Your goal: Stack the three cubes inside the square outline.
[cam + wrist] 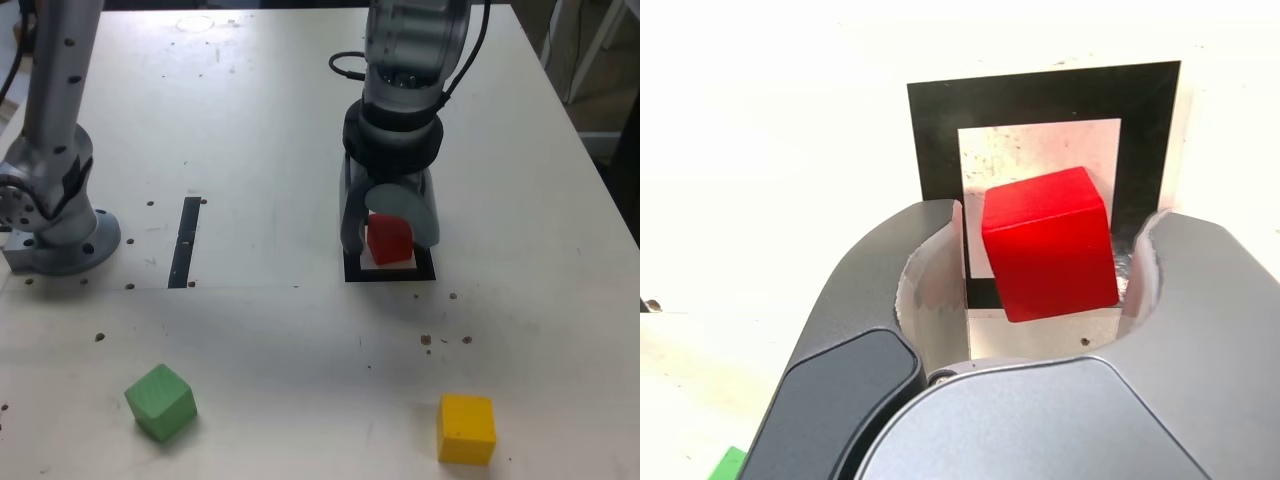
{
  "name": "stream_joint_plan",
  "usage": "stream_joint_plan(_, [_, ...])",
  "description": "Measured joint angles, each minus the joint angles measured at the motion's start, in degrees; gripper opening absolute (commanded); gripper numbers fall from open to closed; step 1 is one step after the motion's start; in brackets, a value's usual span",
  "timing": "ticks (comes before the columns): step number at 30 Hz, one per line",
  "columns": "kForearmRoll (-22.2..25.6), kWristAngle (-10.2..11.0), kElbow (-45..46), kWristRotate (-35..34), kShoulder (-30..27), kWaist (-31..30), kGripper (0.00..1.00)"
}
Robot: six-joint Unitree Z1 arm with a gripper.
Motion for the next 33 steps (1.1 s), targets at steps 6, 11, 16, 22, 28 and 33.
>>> stream_joint_plan(6, [1.9,0.5,-0.8,0.4,-2.2,0.0,1.0])
stream_joint_plan(11, [3.7,0.5,-1.4,0.9,-3.3,0.0,1.0])
stream_joint_plan(16, [7.4,0.5,-5.2,0.5,-5.2,-2.8,1.0])
stream_joint_plan(22, [15.3,0.9,-15.9,-2.7,-3.1,-11.3,0.99])
stream_joint_plan(28, [20.8,-0.3,-26.9,-5.2,5.0,-17.6,0.97])
stream_joint_plan(33, [23.3,-0.9,-35.7,-7.2,9.7,-20.5,0.97])
